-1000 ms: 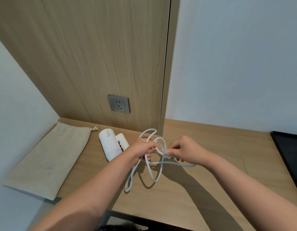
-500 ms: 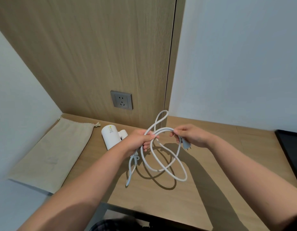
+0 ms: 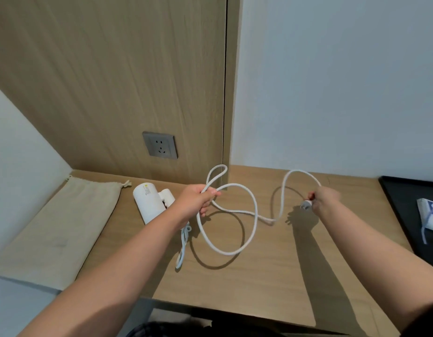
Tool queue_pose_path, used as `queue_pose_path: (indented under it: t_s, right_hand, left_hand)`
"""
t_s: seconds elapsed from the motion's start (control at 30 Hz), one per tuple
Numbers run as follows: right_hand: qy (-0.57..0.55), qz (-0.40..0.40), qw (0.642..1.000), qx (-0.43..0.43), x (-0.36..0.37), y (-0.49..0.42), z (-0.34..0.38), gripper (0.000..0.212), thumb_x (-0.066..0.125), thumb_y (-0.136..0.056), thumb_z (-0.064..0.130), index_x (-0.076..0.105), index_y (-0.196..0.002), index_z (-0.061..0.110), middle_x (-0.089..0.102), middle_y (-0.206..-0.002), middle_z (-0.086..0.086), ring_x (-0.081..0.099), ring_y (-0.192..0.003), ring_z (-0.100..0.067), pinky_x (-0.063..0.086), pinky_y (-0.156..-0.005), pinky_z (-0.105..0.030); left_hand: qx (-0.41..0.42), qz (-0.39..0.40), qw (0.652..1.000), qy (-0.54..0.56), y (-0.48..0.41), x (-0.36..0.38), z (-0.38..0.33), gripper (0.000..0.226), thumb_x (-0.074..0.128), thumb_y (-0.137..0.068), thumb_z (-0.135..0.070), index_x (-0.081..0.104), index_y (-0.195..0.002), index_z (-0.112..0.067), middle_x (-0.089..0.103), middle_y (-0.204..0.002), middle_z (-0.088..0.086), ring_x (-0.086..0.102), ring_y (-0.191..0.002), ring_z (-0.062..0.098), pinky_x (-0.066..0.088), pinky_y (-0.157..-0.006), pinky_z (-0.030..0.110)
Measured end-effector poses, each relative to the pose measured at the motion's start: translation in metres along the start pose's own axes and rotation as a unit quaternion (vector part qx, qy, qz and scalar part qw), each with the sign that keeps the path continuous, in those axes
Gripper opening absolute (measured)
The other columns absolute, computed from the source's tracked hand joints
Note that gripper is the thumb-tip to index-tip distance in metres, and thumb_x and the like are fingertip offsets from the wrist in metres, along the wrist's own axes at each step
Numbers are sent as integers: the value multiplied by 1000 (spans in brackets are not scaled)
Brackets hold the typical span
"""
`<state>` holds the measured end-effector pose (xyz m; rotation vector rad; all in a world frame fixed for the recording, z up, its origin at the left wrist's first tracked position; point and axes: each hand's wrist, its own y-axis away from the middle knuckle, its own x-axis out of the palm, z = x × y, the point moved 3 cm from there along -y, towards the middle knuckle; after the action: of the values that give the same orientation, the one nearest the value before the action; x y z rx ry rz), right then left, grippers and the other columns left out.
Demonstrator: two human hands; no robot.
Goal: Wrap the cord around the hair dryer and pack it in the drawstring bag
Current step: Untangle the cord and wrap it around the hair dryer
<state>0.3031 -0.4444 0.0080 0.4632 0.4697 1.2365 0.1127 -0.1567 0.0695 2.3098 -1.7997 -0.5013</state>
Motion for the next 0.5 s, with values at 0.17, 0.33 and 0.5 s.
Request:
queue_pose_path:
  t_s: [0.17, 0.33, 0.5]
  right_hand:
    - [292, 13, 955, -54, -32, -11, -5, 8, 43, -92, 0, 50, -96, 0, 47, -67, -11, 50, -58, -23, 45, -59, -31]
    - [485, 81, 855, -163, -2, 18, -7, 52, 51, -85, -1, 38, -135, -2, 50, -128, -24, 53, -113, -39, 47, -88, -42]
    - [384, 295, 805, -343, 52, 102, 27, 77, 28, -71, -22, 43, -137, 15, 45, -142, -6, 39, -134, -19, 30, -104, -25]
  left_hand:
    - [-8, -10, 999, 32, -1, -3, 1, 25, 45, -102, -19, 68, -100, -7, 37, -46, -7, 36, -45, 11, 41, -49, 22]
    - [0, 41, 998, 47, 0, 9, -7, 24, 46, -101, -18, 68, -99, -6, 35, -48, -4, 34, -46, 12, 40, -49, 23]
    - [21, 109, 994, -2, 4, 20, -15, 22, 49, -100, -18, 70, -98, -9, 36, -50, -4, 37, -47, 11, 41, -53, 23]
